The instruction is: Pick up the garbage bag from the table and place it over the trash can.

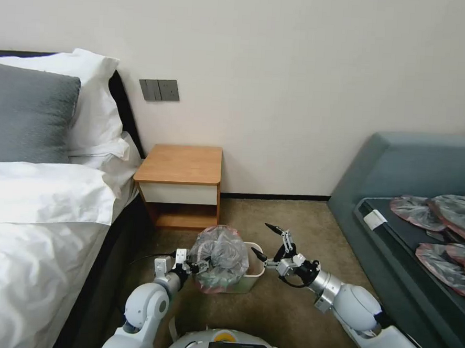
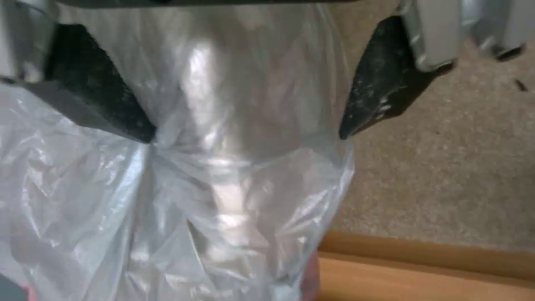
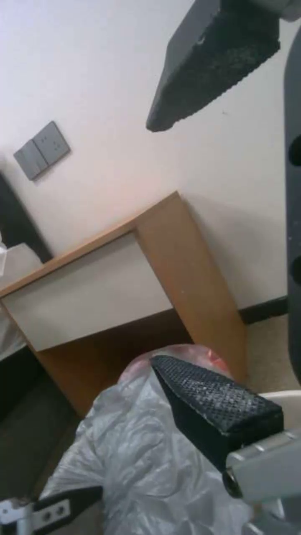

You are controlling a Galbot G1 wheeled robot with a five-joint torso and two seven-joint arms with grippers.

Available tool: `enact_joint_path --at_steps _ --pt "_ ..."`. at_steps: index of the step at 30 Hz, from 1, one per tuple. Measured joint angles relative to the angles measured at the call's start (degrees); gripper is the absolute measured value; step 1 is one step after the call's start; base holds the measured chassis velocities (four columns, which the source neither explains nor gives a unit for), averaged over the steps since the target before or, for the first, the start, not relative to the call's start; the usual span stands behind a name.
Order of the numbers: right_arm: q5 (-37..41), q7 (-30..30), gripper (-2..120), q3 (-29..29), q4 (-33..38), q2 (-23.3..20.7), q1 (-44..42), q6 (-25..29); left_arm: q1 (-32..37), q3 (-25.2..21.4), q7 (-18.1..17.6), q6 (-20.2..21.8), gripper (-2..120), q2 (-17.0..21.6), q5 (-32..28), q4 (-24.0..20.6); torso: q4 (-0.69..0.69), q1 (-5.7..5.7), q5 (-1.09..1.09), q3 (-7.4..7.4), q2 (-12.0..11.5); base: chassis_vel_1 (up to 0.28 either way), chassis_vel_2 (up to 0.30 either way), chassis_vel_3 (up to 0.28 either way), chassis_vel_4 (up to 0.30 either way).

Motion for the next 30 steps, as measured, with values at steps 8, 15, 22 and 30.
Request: enact_joint_path --at_steps 8,15,22,30 --pt "0.03 0.0 100 0.08 0.26 -0.28 -0.08 0.0 -0.28 0.86 -0.1 0.16 53 -1.06 1.44 0.59 0.0 0.0 -0.01 0.0 0.0 0.0 0.0 0.0 0.0" --pt "-0.16 -0.02 100 -0.1 0.06 -0.06 0.05 0.17 -0.84 -0.68 -1.01 0.17 27 -0.98 1.78 -0.43 0.0 0.0 0.0 0.0 0.0 0.0 0.0 0.0 0.0" --pt "-0.25 -0.05 100 -0.36 0.06 0.08 0.2 0.2 -0.55 -0.9 -0.88 0.16 9 -0.8 1.79 -0.27 0.0 0.0 0.0 0.0 0.0 0.0 0.0 0.0 0.0" --pt "-0.24 -0.05 100 -0.24 0.26 -0.07 -0.05 0.32 -0.12 0.02 -0.57 0.0 9 -1.13 3.15 0.1 0.01 0.0 0.01 -0.01 0.0 0.0 0.0 0.0 0.0"
